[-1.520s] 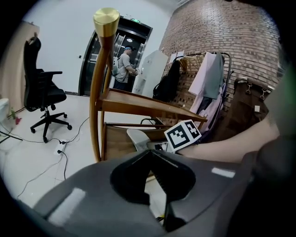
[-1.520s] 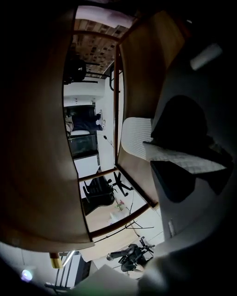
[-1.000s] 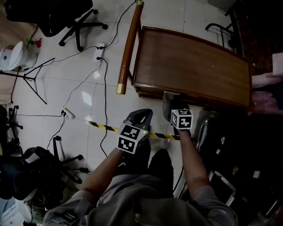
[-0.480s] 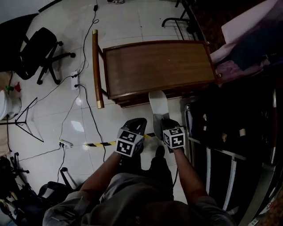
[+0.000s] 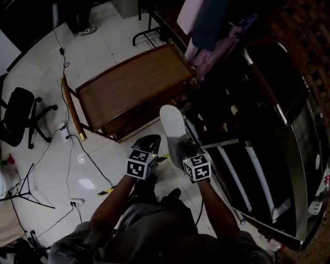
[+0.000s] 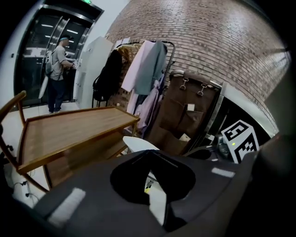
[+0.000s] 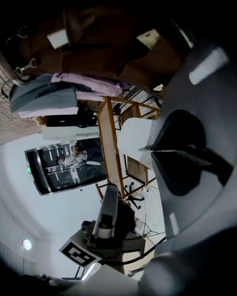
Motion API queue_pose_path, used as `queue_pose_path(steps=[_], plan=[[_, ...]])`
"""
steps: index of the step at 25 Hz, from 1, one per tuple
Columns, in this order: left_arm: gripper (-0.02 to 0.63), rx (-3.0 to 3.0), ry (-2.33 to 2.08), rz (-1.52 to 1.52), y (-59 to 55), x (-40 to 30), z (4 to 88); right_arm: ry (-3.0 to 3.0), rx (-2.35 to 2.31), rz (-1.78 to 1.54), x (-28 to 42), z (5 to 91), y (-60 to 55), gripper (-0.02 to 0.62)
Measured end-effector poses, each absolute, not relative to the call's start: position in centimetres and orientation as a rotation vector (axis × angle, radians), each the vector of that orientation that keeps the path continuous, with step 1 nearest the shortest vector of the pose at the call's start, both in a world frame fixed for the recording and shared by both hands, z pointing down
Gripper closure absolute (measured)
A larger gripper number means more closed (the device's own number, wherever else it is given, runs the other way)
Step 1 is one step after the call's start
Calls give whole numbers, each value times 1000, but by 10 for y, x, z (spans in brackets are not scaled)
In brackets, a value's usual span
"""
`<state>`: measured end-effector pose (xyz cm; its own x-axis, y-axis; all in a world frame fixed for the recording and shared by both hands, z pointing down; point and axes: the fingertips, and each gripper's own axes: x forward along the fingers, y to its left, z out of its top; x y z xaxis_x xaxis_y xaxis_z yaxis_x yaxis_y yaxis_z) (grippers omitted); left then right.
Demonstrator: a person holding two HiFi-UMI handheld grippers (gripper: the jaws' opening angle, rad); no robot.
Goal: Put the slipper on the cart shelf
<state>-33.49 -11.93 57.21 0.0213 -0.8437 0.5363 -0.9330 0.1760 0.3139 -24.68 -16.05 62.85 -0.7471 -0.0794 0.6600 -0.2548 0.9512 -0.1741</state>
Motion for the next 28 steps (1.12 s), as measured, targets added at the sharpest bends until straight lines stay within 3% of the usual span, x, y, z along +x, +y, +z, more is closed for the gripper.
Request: queue_pose_path(steps=[13, 28], plan=[[598, 1908, -1760, 295, -123, -157, 496, -2649, 369, 273, -55, 494, -141, 586], [598, 2259, -1369, 454, -167, 66, 482, -2567, 1003, 378, 187, 476, -162, 586]])
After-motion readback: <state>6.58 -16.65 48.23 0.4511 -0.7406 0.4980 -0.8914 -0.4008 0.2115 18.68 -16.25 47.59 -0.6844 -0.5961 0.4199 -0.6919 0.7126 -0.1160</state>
